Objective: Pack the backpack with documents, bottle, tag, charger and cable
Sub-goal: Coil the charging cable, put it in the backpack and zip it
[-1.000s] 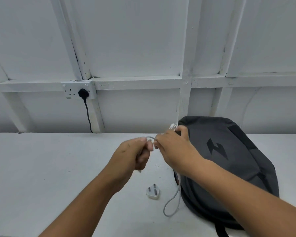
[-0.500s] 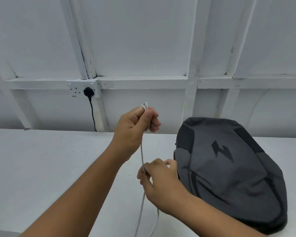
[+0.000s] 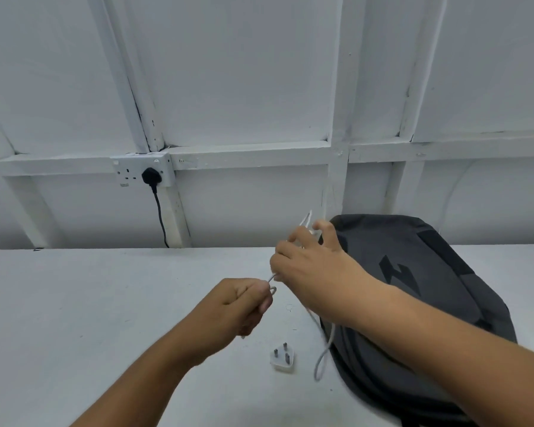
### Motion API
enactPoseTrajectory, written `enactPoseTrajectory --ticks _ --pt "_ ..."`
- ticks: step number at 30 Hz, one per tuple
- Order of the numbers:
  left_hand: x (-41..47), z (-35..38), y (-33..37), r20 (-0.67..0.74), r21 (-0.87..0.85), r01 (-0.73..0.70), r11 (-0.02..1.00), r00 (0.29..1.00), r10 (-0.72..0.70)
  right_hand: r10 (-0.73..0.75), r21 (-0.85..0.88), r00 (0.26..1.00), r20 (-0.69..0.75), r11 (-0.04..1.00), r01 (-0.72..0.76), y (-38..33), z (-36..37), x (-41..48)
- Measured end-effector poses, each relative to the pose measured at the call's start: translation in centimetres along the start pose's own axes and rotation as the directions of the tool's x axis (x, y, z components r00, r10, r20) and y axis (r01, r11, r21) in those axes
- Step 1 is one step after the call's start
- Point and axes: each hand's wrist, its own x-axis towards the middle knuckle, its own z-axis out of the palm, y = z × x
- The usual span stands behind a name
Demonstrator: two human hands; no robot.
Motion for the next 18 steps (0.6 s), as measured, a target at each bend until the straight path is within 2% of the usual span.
enactPoseTrajectory --ticks 4,7,10,12,14,16,18 --pt "-1.0 1.0 0.6 -0.065 -0.297 -0.034 0.954 0.998 0.015 0.038 0.267 0.999 -0.020 0.963 -0.031 -1.8 0.8 0.1" --pt "-1.0 1.4 1.9 -0.108 -0.430 -0.083 0.899 0.993 0.040 0.158 0.431 0.987 -0.026 0.893 -0.131 -2.7 1.6 -0.1" --pt "-0.2 0.3 4.4 -0.142 -0.573 -0.256 0.779 0.967 0.213 0.169 0.472 0.977 0.134 0.856 -0.213 -4.0 3.5 -0.9" --pt "1.1 -0.6 5.9 -0.210 -0.556 -0.386 0.736 0.922 0.325 0.189 0.545 0.956 0.225 0.788 -0.284 -5.5 5.0 -1.8" --pt "2.9 -1.1 6.4 -0.342 -0.483 -0.458 0.747 0.883 0.320 0.226 0.647 0.955 0.192 0.702 -0.297 -6.8 5.4 -2.0" --pt "4.6 -1.3 5.8 -0.468 -0.386 -0.472 0.793 0.841 0.272 0.237 0.705 0.963 0.126 0.662 -0.255 -7.5 5.1 -1.9" --pt "5.8 -1.6 4.2 -0.540 -0.252 -0.454 0.854 0.799 0.266 0.241 0.707 0.966 0.095 0.666 -0.236 -7.6 4.3 -1.9"
